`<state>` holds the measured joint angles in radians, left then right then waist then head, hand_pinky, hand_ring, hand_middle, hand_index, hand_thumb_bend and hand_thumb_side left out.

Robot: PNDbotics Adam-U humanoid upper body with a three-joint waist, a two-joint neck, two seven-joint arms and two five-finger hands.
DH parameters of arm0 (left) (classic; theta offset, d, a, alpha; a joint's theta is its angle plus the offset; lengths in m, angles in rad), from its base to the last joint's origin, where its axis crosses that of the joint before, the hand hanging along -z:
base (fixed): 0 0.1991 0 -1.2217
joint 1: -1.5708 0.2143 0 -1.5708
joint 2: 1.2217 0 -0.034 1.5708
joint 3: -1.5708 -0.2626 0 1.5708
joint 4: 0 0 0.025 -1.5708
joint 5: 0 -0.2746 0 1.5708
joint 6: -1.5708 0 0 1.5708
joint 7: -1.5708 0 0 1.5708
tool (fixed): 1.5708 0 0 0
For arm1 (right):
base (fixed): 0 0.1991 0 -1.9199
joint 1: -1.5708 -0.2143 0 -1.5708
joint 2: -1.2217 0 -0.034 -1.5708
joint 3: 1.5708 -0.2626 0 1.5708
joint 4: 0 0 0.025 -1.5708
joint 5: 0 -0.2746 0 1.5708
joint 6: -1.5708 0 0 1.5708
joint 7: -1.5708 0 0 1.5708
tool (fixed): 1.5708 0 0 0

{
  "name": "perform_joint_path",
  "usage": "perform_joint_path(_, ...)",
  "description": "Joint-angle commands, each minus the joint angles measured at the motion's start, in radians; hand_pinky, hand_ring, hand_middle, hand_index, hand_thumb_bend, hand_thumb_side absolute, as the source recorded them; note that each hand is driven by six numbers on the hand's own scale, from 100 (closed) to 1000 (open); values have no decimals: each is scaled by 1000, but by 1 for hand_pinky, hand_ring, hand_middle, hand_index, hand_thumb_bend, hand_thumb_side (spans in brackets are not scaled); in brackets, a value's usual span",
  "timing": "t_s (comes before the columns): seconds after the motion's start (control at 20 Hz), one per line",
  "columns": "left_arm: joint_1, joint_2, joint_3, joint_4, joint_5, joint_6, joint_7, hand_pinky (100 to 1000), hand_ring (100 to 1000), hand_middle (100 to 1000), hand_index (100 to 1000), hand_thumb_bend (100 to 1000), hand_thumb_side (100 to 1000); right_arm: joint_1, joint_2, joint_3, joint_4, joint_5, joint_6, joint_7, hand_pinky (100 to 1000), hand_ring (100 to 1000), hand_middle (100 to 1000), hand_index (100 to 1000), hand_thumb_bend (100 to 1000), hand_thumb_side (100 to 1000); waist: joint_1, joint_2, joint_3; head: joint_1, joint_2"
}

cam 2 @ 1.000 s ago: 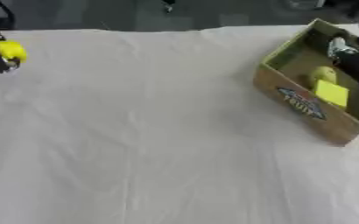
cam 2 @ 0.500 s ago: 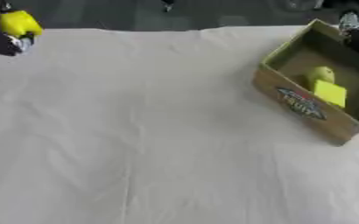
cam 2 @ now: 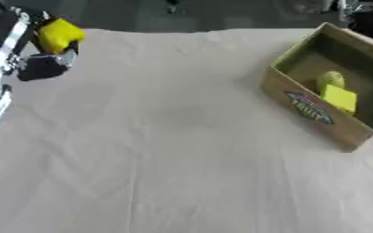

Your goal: Pick up the objects with one hand, pass them to the other hand, and then place them into the box on the other side of the table.

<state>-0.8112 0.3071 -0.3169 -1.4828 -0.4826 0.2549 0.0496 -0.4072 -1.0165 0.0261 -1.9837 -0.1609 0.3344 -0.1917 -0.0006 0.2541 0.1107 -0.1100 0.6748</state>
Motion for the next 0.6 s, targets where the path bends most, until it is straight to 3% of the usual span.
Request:
perform_joint_path(0.05,-3,-32,-11,6,25,-63,61,452,499,445,534,100,100,-51,-52,30,-16,46,-20,75,978,893,878,922,100,264,-3,-28,-2,-6,2)
perform_joint_path(0.6,21,-108,-17,79,-121,-210,189,451,499,446,537,100,100,-235,9,188,-16,211,-13,323,959,907,888,924,100,198,-14,-39,-6,-18,15)
